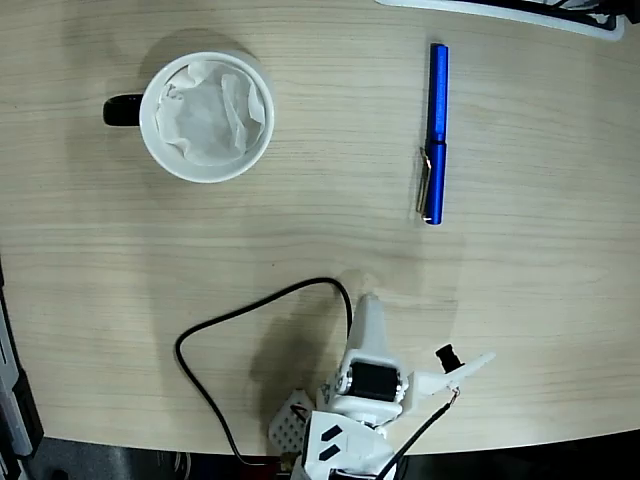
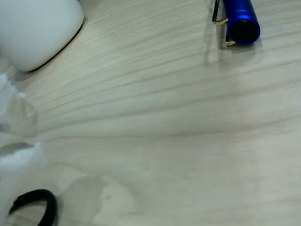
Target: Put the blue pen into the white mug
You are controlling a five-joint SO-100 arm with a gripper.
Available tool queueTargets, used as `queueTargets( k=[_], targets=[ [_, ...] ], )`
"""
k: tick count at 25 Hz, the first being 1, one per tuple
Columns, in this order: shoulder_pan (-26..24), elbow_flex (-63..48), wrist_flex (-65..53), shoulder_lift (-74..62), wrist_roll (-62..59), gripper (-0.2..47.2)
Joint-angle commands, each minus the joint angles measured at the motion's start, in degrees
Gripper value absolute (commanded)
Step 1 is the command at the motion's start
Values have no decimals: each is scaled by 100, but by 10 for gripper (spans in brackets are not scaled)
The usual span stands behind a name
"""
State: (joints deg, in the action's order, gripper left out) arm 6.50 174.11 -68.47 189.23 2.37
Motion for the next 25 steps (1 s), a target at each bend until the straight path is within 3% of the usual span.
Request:
queueTargets(
  k=[1, 25],
  targets=[
    [53, -334, -281, 378, 114, 1],
    [141, -729, 185, -70, 97, 1]
  ],
)
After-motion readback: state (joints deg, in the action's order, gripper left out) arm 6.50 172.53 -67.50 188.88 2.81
